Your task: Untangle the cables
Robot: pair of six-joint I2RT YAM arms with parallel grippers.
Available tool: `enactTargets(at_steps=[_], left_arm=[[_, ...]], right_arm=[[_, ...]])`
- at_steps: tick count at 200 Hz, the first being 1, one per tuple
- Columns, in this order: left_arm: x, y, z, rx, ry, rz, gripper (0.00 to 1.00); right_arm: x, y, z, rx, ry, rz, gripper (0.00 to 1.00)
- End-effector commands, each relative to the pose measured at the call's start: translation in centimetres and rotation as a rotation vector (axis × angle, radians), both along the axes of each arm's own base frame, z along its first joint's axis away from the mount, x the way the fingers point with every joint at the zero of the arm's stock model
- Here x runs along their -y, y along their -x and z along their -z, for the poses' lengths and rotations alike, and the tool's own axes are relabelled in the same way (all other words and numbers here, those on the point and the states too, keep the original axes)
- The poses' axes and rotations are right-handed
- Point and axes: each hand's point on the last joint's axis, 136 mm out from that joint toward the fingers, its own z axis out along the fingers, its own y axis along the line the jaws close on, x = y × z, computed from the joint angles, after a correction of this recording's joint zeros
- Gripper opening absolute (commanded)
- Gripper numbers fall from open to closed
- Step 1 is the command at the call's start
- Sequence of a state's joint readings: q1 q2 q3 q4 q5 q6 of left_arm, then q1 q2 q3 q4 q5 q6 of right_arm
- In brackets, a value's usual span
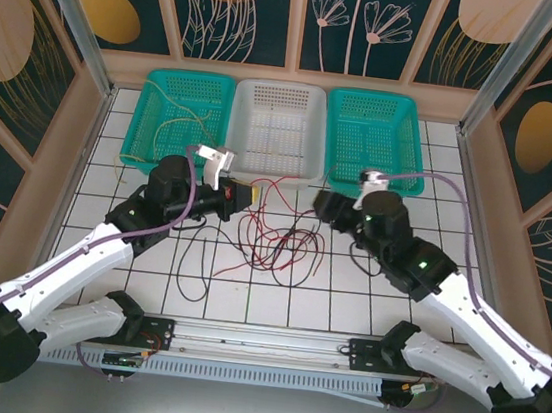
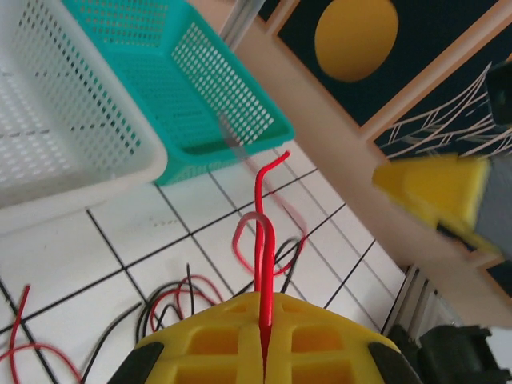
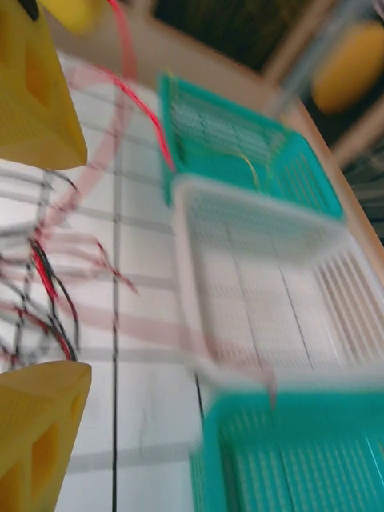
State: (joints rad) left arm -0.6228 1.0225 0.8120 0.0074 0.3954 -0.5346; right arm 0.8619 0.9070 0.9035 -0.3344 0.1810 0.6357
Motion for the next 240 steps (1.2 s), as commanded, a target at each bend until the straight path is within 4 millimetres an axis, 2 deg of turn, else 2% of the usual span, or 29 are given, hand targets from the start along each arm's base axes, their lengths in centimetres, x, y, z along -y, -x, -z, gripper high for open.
enactTargets(at_steps=[1,23,41,69,85,98,117,153,181,214,231,240], left_arm=[[0.8,-0.4,-2.1,0.036,0.075,0.021,0.0],[0.8,-0.4,-1.8,0.034,0.057,0.025,0.0],[0.7,-0.2,-1.9,0.037,0.056,0.026,0.0],[0.8,-0.1,-1.9,0.039,0.054,0.033,0.0],[0.8,0.0,-2.0,0.04,0.056,0.04,0.0],[0.8,0.0,-2.1,0.045,0.056,0.045,0.0],[0.7,0.2,-2.2,0.051,0.051,0.042,0.0],[0.5,0.6,-2.4,0.055,0.054,0.052,0.0],[0.5,0.7,-2.3,0.052,0.051,0.051,0.0],[0.4,0.8,-3.0,0.065,0.061,0.054,0.0],[0.4,0.8,-3.0,0.065,0.062,0.053,0.0],[0.2,0.7,-3.1,0.068,0.066,0.04,0.0]], right_arm=[[-5.1,1.1,-1.9,-0.011,-0.15,-0.119,0.66],[-7.4,0.5,-1.9,-0.045,-0.228,-0.109,0.61],[-7.3,-1.0,-1.3,-0.091,-0.282,-0.018,0.58],[-7.9,-2.0,-2.9,-0.069,-0.41,-0.028,0.61],[-7.9,-3.0,-2.6,-0.089,-0.407,0.003,0.61],[-7.7,-3.6,-2.0,-0.103,-0.384,0.031,0.56],[-6.9,-4.4,-0.8,-0.137,-0.364,0.074,0.39],[-5.3,-4.9,0.4,-0.169,-0.393,0.104,0.39],[-4.8,-5.5,0.5,-0.169,-0.39,0.101,0.16],[-4.4,-5.5,0.8,-0.17,-0.419,0.081,0.12],[-4.3,-5.6,0.7,-0.161,-0.428,0.08,0.0],[-4.2,-5.6,0.9,-0.162,-0.421,0.082,0.0]])
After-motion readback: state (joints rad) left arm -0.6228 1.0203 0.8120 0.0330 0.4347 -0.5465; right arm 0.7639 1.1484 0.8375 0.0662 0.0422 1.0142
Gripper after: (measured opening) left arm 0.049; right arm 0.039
